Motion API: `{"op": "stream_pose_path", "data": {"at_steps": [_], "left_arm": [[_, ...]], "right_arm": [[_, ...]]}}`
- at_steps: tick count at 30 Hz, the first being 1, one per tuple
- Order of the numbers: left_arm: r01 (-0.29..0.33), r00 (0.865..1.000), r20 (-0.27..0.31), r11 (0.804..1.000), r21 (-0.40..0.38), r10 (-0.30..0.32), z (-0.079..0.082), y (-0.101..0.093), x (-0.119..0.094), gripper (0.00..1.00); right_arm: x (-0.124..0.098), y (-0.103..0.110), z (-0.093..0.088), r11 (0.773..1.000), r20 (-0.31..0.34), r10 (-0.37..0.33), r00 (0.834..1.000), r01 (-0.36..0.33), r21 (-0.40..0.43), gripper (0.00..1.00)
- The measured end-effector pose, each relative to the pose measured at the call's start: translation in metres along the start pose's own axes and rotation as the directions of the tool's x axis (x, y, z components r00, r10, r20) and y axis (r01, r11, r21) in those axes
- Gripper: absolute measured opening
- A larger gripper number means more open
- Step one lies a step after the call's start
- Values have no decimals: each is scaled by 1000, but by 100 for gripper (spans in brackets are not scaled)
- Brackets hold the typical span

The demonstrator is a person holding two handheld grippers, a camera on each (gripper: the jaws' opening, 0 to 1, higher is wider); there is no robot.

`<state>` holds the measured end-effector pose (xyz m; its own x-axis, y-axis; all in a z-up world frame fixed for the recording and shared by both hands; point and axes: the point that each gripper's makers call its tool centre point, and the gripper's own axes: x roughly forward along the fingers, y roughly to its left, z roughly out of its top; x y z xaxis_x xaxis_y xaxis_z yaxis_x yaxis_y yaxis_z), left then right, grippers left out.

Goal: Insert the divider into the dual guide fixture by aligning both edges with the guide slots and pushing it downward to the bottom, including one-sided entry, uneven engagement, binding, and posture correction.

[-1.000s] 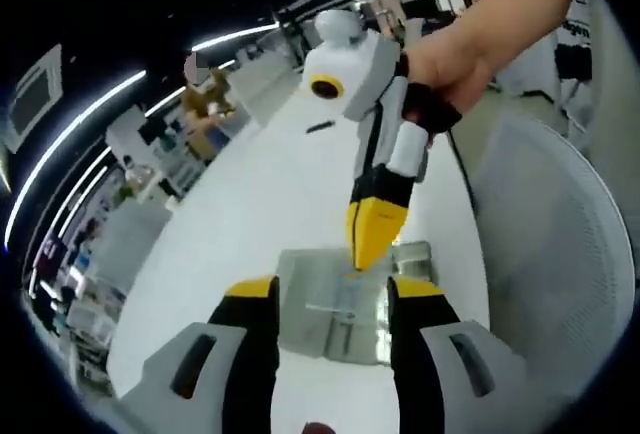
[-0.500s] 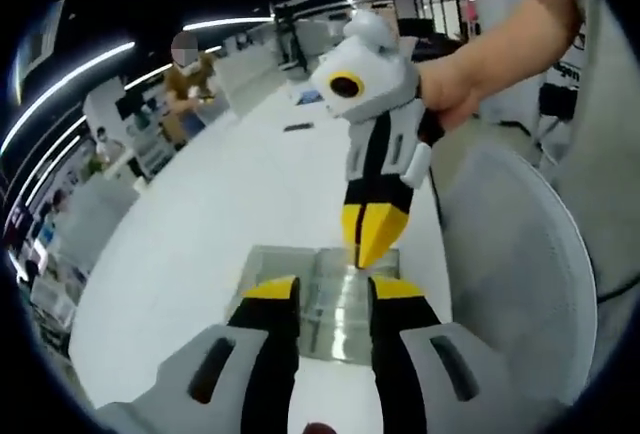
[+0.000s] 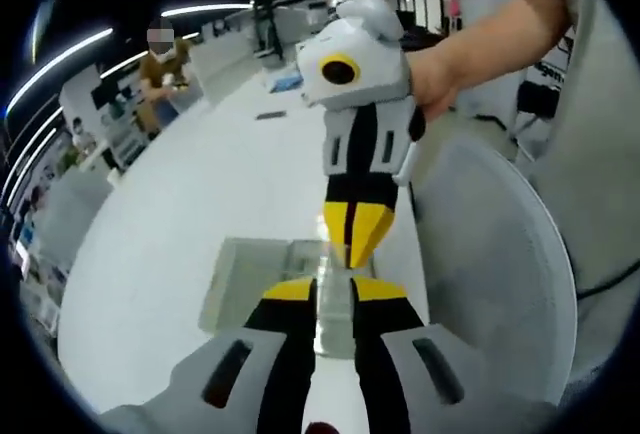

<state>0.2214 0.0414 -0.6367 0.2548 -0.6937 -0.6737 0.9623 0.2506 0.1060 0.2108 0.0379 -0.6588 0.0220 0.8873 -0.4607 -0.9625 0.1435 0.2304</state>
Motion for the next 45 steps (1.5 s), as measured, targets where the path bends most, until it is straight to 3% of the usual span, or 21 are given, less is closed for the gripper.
{"op": "stream_pose_path", "data": {"at_steps": [18,37,45], "left_arm": [[89,994,-68,996,-11,-89,-9,-16,8,3],[142,983,-105,988,-61,-148,-14,-27,9,0],[182,964,-181,980,-76,-193,-21,-35,10,0]], "right_arm": [[4,13,-6,987,-41,49,998,-55,-151,0],[6,21,-10,977,-42,68,997,-75,-198,0],[12,26,-16,974,-50,83,995,-91,-208,0]]}}
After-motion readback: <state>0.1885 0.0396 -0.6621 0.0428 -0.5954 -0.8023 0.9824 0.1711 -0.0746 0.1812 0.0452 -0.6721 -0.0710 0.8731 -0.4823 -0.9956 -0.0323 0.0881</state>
